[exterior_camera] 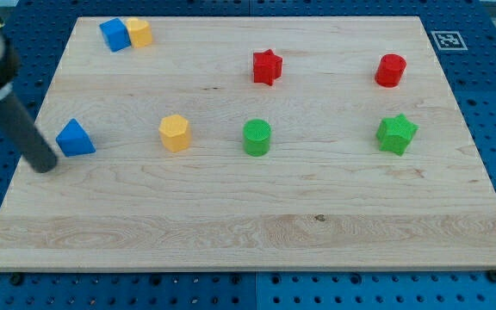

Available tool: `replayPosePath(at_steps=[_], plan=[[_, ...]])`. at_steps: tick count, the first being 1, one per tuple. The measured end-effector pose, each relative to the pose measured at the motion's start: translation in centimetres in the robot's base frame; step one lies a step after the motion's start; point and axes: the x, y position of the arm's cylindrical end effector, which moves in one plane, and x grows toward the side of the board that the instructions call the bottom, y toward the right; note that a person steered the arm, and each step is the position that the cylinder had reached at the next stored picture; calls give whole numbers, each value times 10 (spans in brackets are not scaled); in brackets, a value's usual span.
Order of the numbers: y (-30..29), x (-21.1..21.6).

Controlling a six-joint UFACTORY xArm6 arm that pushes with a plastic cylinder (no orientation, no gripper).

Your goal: Move the blue triangle towards the blue cube

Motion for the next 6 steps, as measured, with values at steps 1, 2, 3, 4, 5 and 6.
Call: replayPosePath(at_steps=[1, 2, 3, 4, 5, 6], plan=[[7, -43], [7, -50], [7, 2], [39, 5], [54, -39], [36, -74]])
